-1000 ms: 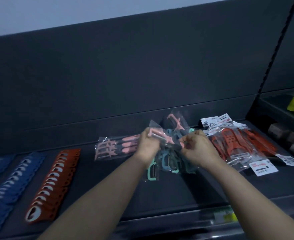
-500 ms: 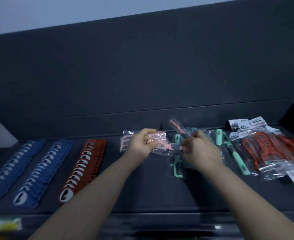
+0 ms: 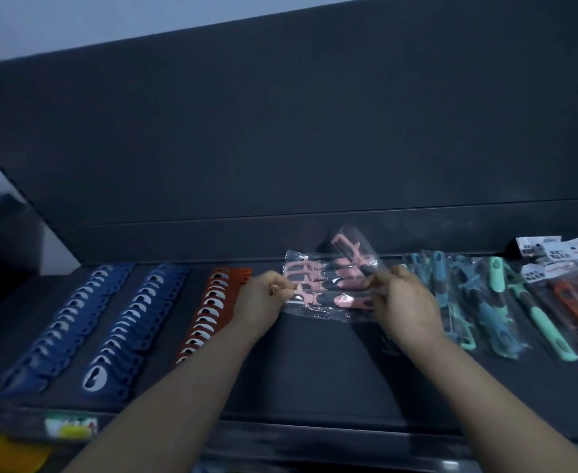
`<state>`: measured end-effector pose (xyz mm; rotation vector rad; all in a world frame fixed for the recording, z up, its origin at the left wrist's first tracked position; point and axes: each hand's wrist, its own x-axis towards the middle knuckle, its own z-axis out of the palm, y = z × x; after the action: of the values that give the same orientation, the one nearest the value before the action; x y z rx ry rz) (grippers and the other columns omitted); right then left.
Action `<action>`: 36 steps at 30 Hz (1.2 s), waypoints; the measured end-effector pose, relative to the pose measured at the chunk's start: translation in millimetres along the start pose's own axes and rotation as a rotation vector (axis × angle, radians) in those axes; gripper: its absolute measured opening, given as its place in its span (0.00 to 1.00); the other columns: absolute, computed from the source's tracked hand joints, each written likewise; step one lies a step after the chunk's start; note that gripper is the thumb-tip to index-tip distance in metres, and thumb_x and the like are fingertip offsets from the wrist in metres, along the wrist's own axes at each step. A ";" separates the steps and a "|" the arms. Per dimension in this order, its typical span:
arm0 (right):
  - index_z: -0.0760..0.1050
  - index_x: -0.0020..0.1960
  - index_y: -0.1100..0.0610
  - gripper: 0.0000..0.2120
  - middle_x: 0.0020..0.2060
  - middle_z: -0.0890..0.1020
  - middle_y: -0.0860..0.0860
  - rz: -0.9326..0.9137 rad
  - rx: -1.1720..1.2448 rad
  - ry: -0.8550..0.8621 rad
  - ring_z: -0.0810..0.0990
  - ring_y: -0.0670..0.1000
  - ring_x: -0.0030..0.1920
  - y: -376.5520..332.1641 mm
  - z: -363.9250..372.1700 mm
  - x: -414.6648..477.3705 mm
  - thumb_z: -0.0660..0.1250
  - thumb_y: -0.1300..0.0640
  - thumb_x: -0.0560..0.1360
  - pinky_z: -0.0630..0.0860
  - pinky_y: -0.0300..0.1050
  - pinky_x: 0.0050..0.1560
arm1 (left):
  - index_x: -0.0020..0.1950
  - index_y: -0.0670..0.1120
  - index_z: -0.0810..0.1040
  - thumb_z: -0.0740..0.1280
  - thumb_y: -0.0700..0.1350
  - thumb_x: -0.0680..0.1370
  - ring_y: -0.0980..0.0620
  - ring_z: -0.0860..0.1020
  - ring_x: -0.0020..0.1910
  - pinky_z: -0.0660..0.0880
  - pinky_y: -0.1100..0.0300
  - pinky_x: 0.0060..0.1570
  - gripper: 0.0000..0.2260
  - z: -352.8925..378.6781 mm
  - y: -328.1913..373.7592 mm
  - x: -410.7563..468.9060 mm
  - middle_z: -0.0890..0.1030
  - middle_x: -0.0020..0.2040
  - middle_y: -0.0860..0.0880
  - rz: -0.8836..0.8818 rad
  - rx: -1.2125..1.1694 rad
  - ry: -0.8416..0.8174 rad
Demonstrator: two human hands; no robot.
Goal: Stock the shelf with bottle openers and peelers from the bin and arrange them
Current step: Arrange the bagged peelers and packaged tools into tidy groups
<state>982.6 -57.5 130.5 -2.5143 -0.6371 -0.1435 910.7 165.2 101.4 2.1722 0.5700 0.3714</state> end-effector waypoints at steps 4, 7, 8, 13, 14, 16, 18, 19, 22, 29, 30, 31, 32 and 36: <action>0.71 0.52 0.52 0.08 0.46 0.80 0.52 0.036 0.039 0.042 0.79 0.58 0.48 4.8 11.8 1.2 0.65 0.60 0.74 0.75 0.49 0.42 | 0.43 0.49 0.79 0.71 0.44 0.74 0.62 0.76 0.38 0.68 0.73 0.39 0.02 9.4 -2.0 6.1 0.79 0.38 0.58 0.053 0.102 0.031; 0.67 0.56 0.53 0.10 0.47 0.81 0.52 0.087 0.020 0.045 0.79 0.58 0.49 7.4 18.7 1.2 0.63 0.58 0.76 0.72 0.48 0.41 | 0.41 0.49 0.79 0.73 0.44 0.73 0.59 0.75 0.39 0.71 0.67 0.42 0.04 16.2 -5.1 10.6 0.77 0.40 0.56 0.143 0.164 0.051; 0.66 0.58 0.52 0.12 0.47 0.81 0.53 0.100 0.016 0.047 0.79 0.58 0.49 7.4 20.5 1.3 0.63 0.58 0.76 0.73 0.49 0.42 | 0.41 0.48 0.79 0.73 0.44 0.73 0.57 0.76 0.39 0.72 0.64 0.44 0.04 17.7 -6.0 11.7 0.76 0.42 0.54 0.160 0.189 0.057; 0.60 0.72 0.51 0.26 0.53 0.79 0.56 0.112 -0.028 -0.013 0.75 0.59 0.58 1.2 20.3 1.5 0.63 0.57 0.76 0.72 0.51 0.53 | 0.43 0.45 0.79 0.73 0.45 0.74 0.49 0.78 0.44 0.76 0.55 0.46 0.06 22.9 -12.0 16.9 0.76 0.46 0.49 0.214 0.329 0.086; 0.62 0.72 0.51 0.25 0.53 0.80 0.55 0.106 -0.043 -0.019 0.74 0.59 0.59 0.8 20.6 2.1 0.63 0.56 0.76 0.72 0.51 0.54 | 0.44 0.45 0.79 0.73 0.46 0.74 0.48 0.78 0.45 0.75 0.55 0.46 0.06 23.3 -12.6 16.7 0.76 0.46 0.49 0.214 0.343 0.088; 0.67 0.68 0.49 0.19 0.53 0.82 0.52 0.096 -0.050 -0.030 0.75 0.57 0.59 0.9 21.3 3.1 0.62 0.54 0.77 0.72 0.51 0.55 | 0.46 0.45 0.79 0.73 0.46 0.74 0.48 0.78 0.46 0.75 0.56 0.47 0.07 23.2 -13.3 16.8 0.76 0.49 0.48 0.205 0.355 0.097; 0.69 0.63 0.48 0.15 0.50 0.82 0.51 0.094 -0.048 -0.052 0.76 0.56 0.57 1.7 22.7 3.4 0.63 0.51 0.77 0.73 0.50 0.52 | 0.51 0.45 0.78 0.74 0.47 0.73 0.48 0.78 0.48 0.75 0.55 0.48 0.11 21.1 -12.2 16.7 0.75 0.52 0.47 0.191 0.339 0.120; 0.70 0.62 0.47 0.14 0.50 0.83 0.50 0.092 -0.029 -0.067 0.77 0.56 0.56 2.2 23.2 3.5 0.63 0.49 0.77 0.74 0.50 0.52 | 0.54 0.45 0.77 0.74 0.47 0.73 0.47 0.77 0.49 0.75 0.55 0.49 0.13 19.2 -11.4 16.9 0.75 0.53 0.47 0.192 0.326 0.132; 0.70 0.61 0.47 0.13 0.52 0.83 0.46 0.090 0.056 -0.121 0.78 0.53 0.57 1.5 22.5 4.4 0.65 0.51 0.76 0.76 0.48 0.52 | 0.56 0.45 0.77 0.72 0.44 0.74 0.46 0.78 0.49 0.76 0.52 0.49 0.12 10.9 -7.9 17.4 0.76 0.54 0.47 0.262 0.265 0.160; 0.71 0.56 0.44 0.10 0.51 0.81 0.42 -0.063 0.072 -0.285 0.78 0.48 0.56 -4.4 23.1 10.0 0.65 0.52 0.76 0.74 0.43 0.54 | 0.61 0.47 0.77 0.70 0.49 0.74 0.49 0.78 0.51 0.74 0.55 0.55 0.17 -14.9 2.5 18.2 0.81 0.52 0.49 0.209 0.195 -0.035; 0.71 0.56 0.43 0.10 0.52 0.81 0.42 -0.091 0.051 -0.320 0.78 0.49 0.57 -5.1 22.6 11.1 0.65 0.52 0.76 0.73 0.44 0.55 | 0.56 0.49 0.80 0.71 0.48 0.73 0.50 0.79 0.47 0.76 0.57 0.52 0.12 -18.6 2.9 17.1 0.82 0.46 0.51 0.158 0.181 -0.089; 0.71 0.57 0.43 0.10 0.53 0.81 0.43 -0.121 0.009 -0.346 0.77 0.49 0.58 -5.7 21.9 12.6 0.64 0.51 0.76 0.73 0.44 0.57 | 0.49 0.51 0.81 0.72 0.46 0.72 0.53 0.80 0.43 0.76 0.58 0.48 0.07 -21.7 1.0 15.8 0.82 0.41 0.54 0.107 0.176 -0.124; 0.71 0.58 0.43 0.11 0.54 0.80 0.44 -0.145 -0.043 -0.365 0.76 0.50 0.60 -6.5 20.5 13.3 0.64 0.50 0.77 0.71 0.45 0.59 | 0.44 0.53 0.80 0.74 0.45 0.72 0.55 0.79 0.39 0.76 0.60 0.45 0.05 -24.4 -0.7 12.8 0.81 0.36 0.56 0.074 0.179 -0.143; 0.71 0.61 0.43 0.12 0.59 0.77 0.44 -0.187 -0.166 -0.410 0.73 0.50 0.63 -6.0 21.1 15.3 0.61 0.48 0.78 0.69 0.46 0.61 | 0.39 0.49 0.80 0.74 0.42 0.72 0.58 0.77 0.35 0.72 0.64 0.40 0.05 -22.0 -4.5 -1.6 0.80 0.33 0.55 0.081 0.261 -0.176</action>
<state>992.7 -35.6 118.9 -2.6610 -1.0626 0.2714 898.3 181.3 111.0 2.4543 0.4531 0.1521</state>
